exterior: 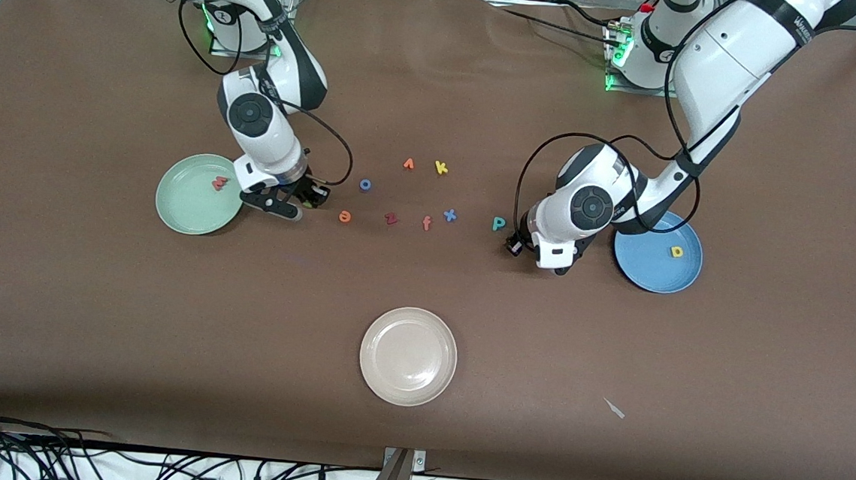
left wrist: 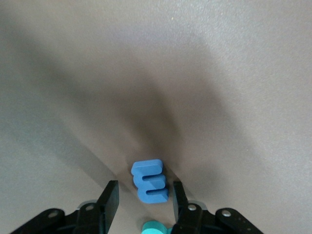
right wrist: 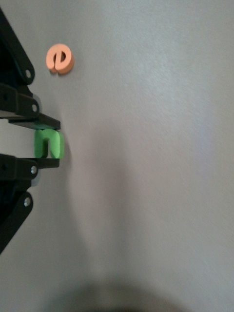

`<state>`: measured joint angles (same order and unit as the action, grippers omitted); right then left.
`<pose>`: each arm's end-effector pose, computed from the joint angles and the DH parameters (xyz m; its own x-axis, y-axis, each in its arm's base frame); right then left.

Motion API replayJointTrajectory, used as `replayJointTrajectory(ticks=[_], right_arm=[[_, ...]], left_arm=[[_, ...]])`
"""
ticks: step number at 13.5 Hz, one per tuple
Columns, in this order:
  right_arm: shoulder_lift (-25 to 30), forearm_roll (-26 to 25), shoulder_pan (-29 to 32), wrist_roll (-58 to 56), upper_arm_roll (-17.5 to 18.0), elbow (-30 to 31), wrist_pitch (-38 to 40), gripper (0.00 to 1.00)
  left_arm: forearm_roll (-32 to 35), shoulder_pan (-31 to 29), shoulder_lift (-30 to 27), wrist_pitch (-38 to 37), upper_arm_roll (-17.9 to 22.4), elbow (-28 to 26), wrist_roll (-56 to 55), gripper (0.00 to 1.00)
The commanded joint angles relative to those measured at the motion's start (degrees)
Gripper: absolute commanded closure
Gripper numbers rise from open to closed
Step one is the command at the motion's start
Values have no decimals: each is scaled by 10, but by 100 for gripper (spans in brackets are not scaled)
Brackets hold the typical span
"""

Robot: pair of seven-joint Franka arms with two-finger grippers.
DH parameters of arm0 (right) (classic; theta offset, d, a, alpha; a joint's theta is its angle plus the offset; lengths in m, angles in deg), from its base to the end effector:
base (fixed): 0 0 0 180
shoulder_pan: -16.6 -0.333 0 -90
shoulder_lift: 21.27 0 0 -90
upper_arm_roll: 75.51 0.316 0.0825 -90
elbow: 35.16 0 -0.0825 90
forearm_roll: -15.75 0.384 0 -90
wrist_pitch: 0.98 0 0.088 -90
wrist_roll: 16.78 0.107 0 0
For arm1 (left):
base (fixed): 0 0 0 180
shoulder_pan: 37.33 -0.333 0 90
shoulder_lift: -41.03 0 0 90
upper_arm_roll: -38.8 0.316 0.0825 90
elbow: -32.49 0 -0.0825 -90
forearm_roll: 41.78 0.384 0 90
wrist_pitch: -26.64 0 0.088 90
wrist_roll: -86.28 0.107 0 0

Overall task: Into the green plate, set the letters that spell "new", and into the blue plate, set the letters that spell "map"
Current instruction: 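Put the c and m on green and blue plates with both grippers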

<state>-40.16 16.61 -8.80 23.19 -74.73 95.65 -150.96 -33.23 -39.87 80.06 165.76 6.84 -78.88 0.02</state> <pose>0.4792 0.2354 0.2088 0.9678 -0.2516 -0.0040 -0.2517 -0.9677 -0.0123 0.5332 -0.2927 0.1682 0.5473 0.7970 -0.2556 0.8134 -0.5784 -0.0616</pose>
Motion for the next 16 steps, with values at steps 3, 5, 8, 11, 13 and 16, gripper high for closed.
replayJointTrajectory(ticks=[3, 5, 8, 11, 13, 16], right_arm=[[76, -2, 2, -168, -89, 16, 109, 88], [90, -1, 2, -260, -145, 25, 124, 88], [85, 5, 2, -368, -225, 31, 132, 90], [69, 6, 5, -380, -237, 39, 121, 90], [43, 6, 22, -394, -244, 51, 84, 90], [31, 6, 27, -396, -245, 57, 73, 69]], left_arm=[[80, 4, 2, 52, 9, -22, -80, 50], [81, 4, 3, 52, 9, -22, -80, 54], [81, 4, 3, 51, 9, -22, -74, 73], [89, -3, -11, 34, 7, -19, -54, 84], [89, -7, -39, -14, 3, -13, -30, 84], [79, -64, -75, -87, -32, -6, 48, 84]])
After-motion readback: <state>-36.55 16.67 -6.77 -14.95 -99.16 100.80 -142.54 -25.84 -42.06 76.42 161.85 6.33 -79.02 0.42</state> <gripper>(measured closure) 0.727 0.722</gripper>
